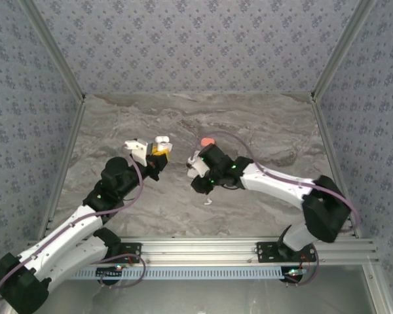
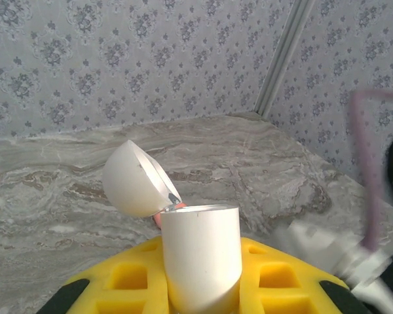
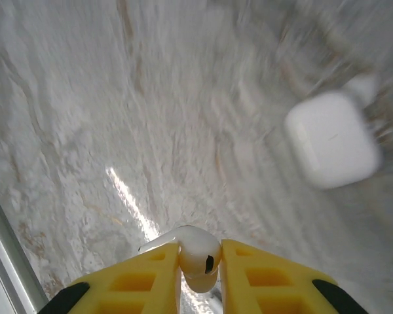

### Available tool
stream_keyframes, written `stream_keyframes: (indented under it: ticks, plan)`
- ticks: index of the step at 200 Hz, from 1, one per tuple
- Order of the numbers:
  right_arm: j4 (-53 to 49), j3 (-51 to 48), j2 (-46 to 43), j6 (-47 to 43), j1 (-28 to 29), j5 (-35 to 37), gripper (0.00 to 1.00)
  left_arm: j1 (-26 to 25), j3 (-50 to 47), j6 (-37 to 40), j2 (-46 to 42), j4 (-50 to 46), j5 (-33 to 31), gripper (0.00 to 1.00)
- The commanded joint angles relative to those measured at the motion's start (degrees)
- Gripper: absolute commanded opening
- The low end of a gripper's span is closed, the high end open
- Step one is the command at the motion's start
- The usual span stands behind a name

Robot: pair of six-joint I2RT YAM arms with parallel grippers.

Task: Insert wireless bluetooth earbuds into charging case

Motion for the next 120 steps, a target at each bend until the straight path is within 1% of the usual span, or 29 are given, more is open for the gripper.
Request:
stream_keyframes:
  ticks: [1, 28, 49, 58, 64, 85, 120]
  plan:
    - [-0.8, 2.8, -5.7, -3.1, -1.0, 4.9, 0.23, 0.3, 0.7, -0.8, 0.9, 4.0, 3.5, 0.0]
    - [0.0, 6.2, -11.7, -6.5, -1.9, 7.5, 0.23, 0.5, 1.2, -0.8, 2.7, 6.3, 8.3, 0.0]
    - [0.5, 9.0, -14.3, -9.2, -2.0, 8.2, 0.23, 0.5, 2.0, -0.4, 4.2, 7.4, 13.7, 0.0]
    - [0.4, 9.4, -14.8, -10.4, -1.9, 8.4, 0.23, 0.5, 2.1, -0.2, 4.7, 8.1, 16.1, 0.0]
    - [0.6, 11.8, -15.1, -11.0, -1.9, 8.7, 0.23, 0.4, 2.1, -0.1, 5.0, 8.7, 17.7, 0.0]
    - [1.3, 13.5, -15.3, -12.7, -1.6, 8.8, 0.23, 0.2, 2.2, 0.0, 5.7, 10.0, 21.7, 0.0]
    - [3.4, 14.8, -14.3, -13.5, -0.7, 9.2, 0.23, -0.4, 2.5, 0.6, 6.4, 10.4, 25.0, 0.0]
